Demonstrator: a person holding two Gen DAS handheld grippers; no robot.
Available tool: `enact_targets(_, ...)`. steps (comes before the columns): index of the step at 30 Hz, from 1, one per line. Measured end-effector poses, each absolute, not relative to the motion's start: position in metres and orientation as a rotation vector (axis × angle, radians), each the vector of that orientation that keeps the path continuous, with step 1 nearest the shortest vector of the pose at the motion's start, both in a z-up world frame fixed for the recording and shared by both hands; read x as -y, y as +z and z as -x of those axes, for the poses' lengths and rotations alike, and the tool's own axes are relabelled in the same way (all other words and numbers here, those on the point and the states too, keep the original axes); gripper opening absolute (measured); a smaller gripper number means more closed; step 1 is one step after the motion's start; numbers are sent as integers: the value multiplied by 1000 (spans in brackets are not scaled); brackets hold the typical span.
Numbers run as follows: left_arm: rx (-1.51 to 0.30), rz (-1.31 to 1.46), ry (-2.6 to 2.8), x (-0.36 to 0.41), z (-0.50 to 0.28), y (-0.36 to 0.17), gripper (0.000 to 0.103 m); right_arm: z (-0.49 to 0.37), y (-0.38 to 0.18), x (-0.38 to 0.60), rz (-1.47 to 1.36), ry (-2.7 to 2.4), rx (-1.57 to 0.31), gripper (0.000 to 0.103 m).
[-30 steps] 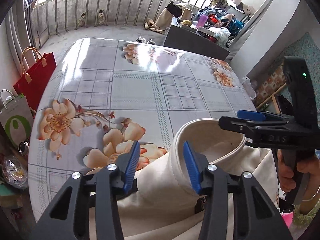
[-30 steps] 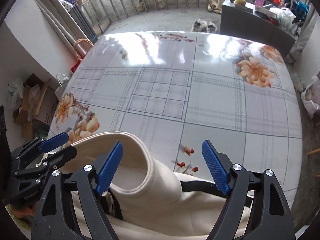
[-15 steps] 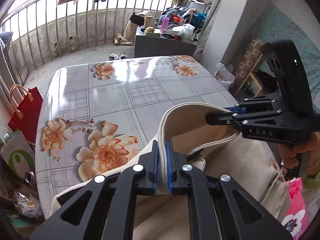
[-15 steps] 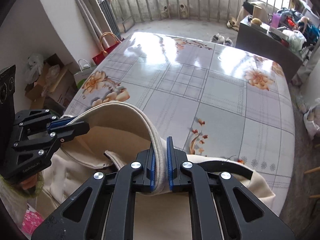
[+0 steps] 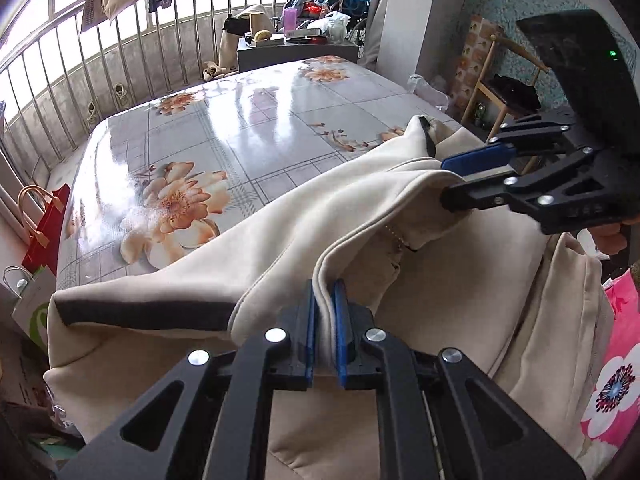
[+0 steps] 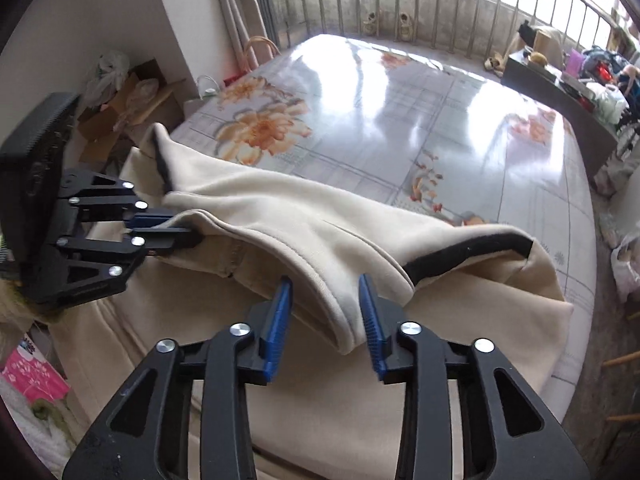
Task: Fold large clothes
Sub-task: 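Grasp the collar edge with the right tool while the left tool holds it, then lift the collar edge with both tools and fold it toward the hem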
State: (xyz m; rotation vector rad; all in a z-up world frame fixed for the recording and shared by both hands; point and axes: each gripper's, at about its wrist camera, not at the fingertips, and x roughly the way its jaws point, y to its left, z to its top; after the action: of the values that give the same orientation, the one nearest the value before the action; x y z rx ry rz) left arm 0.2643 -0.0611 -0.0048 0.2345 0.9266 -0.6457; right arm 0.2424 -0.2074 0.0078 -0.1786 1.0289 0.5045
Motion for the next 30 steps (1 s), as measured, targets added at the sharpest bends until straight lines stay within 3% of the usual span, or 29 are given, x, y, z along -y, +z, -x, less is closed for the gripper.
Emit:
enact_targets(2,-918,-230,-653,60,-265,-2,9,-239,31,208,138,572,-963,45)
enact_targets(6,-917,-259,-661,63,-263,-5,10,-262,44,205,-17,615,-950,45)
enact_targets(11,-955,-265,-666,59,-255,-7,10,-295,-20,187,-104,608,-1164,20)
enact_targets(14,-953,-236,-706,44,-241,8,16,-286,-39,186,-119,606,-1207,20)
enact_targets(20,-892,-68,-724,26,-252,45,16,-272,-44,186,-59,610,-1209,20)
enact_targets(24,-914,-73,-594,47,-291,27,16,-270,-46,188,-75,612,-1205,20)
enact_targets(27,-1037,-82,-517,56,-312,-6,16,-268,-45,192,-70,616,-1212,20)
enact_targets(30,-1018,-120,-504,58,-306,-13,16,-266,-32,198,-40,599,-1199,20)
